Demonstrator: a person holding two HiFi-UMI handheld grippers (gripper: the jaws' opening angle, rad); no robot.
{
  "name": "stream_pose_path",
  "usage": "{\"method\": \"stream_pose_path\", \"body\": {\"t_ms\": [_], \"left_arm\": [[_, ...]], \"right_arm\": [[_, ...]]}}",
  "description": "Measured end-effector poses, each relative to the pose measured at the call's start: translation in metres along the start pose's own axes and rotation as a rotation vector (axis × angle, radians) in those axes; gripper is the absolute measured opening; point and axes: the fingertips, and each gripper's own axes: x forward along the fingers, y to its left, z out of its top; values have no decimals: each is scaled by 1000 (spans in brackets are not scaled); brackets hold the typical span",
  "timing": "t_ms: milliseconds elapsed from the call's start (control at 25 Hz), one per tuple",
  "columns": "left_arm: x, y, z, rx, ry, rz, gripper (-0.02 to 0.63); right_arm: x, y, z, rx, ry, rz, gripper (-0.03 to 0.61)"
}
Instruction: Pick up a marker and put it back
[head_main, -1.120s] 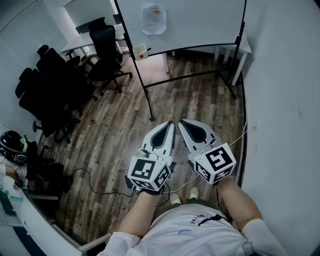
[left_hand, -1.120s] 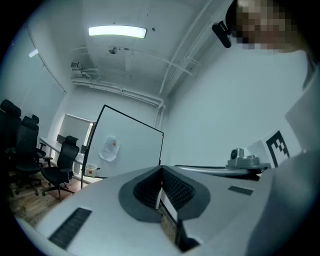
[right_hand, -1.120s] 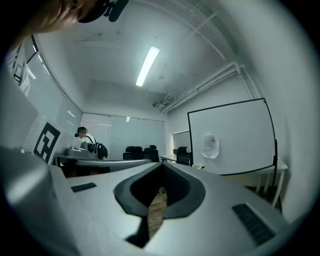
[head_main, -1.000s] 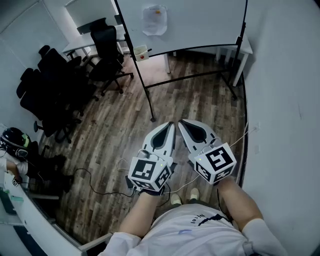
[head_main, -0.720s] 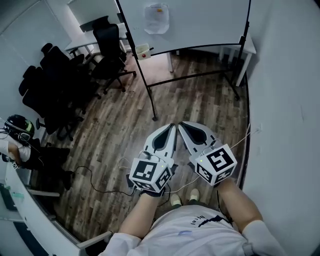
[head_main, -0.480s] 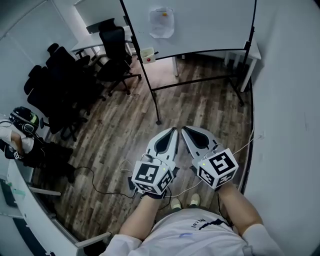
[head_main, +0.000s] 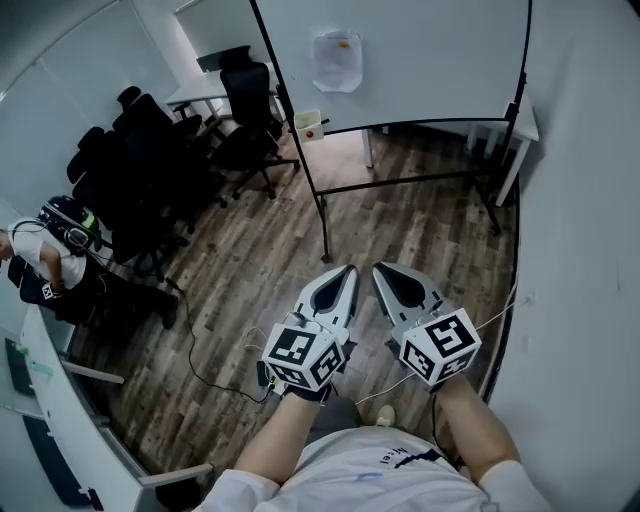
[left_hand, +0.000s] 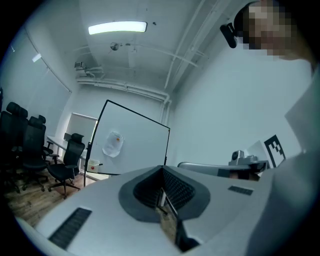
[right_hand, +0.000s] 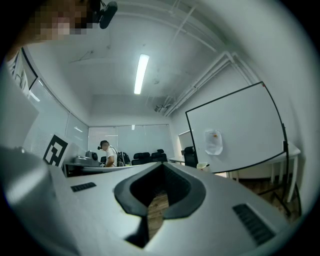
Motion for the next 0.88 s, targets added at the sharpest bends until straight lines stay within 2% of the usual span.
{"method": "stream_pose_path", "body": {"t_ms": [200, 400, 560, 880], "left_arm": [[21, 13, 1, 21, 5, 33, 11], [49, 43, 7, 36, -19, 16, 11], [83, 87, 12, 41, -30, 33, 11], [154, 192, 32, 36, -17, 6, 11]], "right_arm": [[18, -20, -5, 5, 14, 5, 11], [58, -51, -5, -31, 20, 3, 11], [110, -81, -1, -59, 20, -10, 11], [235, -122, -3, -101, 41, -64, 11]]}}
